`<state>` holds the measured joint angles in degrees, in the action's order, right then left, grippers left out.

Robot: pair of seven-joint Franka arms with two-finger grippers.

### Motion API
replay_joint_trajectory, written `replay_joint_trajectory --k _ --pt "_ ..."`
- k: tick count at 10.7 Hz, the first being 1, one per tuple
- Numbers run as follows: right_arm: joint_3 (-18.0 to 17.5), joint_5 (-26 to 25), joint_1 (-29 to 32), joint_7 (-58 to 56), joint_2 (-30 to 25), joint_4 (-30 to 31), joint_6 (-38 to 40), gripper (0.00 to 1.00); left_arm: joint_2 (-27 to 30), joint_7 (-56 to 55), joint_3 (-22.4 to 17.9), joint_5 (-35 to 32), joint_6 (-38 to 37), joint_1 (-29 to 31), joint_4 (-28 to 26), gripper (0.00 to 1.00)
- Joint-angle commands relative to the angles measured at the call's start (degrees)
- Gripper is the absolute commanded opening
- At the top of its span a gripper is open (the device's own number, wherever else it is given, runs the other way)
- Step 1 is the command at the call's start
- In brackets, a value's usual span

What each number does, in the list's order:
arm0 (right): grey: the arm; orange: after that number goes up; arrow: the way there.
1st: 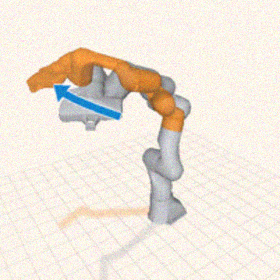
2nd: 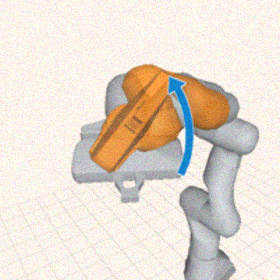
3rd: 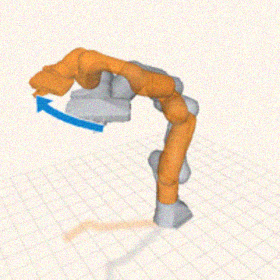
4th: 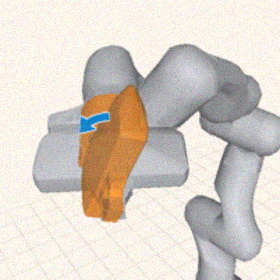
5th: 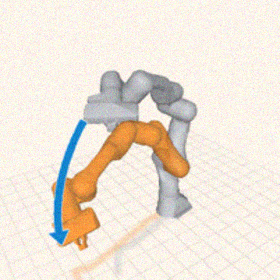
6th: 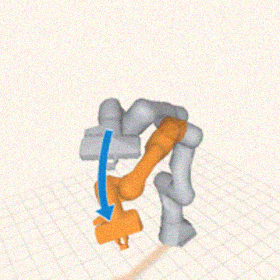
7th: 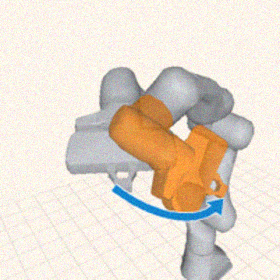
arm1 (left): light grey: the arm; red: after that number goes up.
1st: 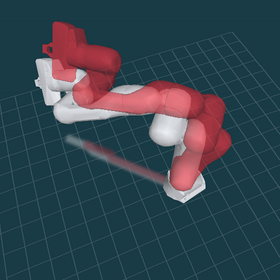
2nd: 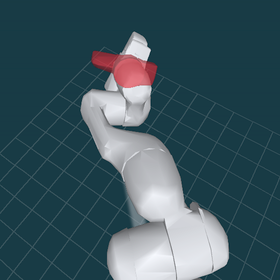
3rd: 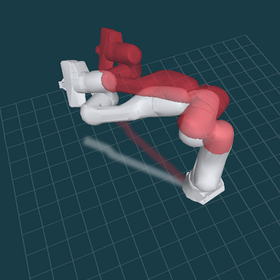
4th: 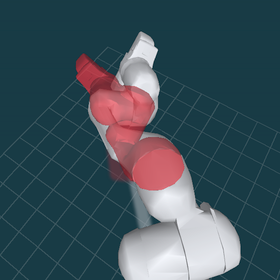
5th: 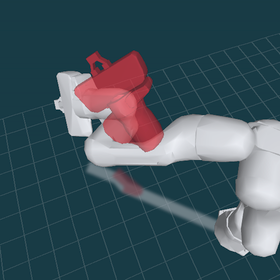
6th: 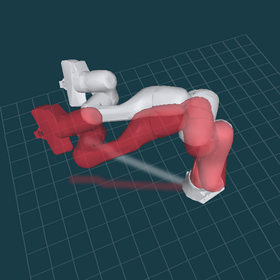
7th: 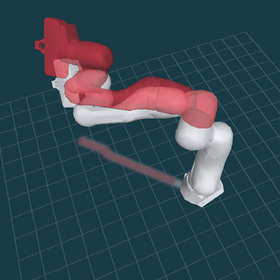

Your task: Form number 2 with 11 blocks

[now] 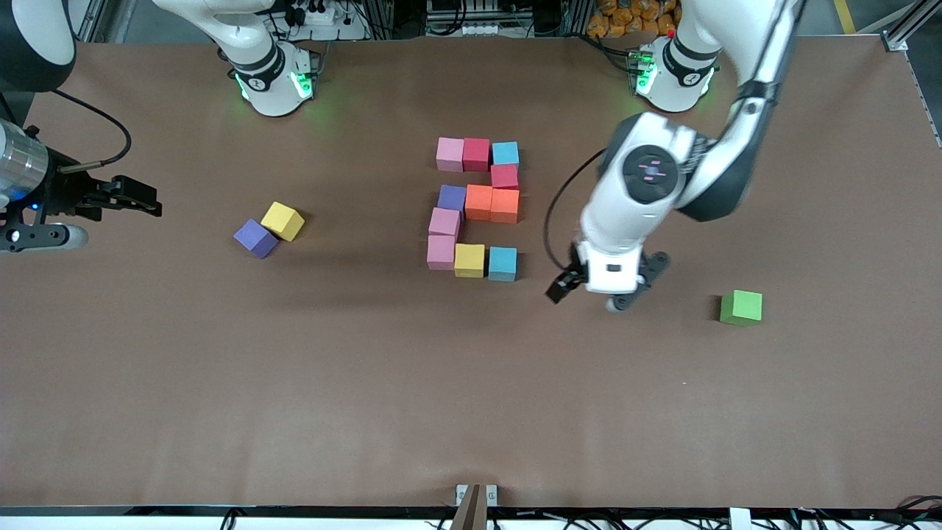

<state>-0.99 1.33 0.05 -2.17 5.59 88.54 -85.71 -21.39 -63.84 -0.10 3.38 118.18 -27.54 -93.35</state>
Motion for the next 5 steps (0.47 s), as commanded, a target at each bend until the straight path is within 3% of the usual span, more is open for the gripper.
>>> replay_joint_trajectory --k 1,5 --pt "-0.1 0.7 0.0 1.1 -1.6 1.2 0.3 1.00 5.8 14.5 1.5 -1.1 -5.9 6.2 -1.8 1.00" --pt "-0.1 0.5 -0.7 1.7 -1.8 1.2 0.0 1.00 14.2 30.1 1.6 -1.1 -10.8 13.8 -5.9 1.00"
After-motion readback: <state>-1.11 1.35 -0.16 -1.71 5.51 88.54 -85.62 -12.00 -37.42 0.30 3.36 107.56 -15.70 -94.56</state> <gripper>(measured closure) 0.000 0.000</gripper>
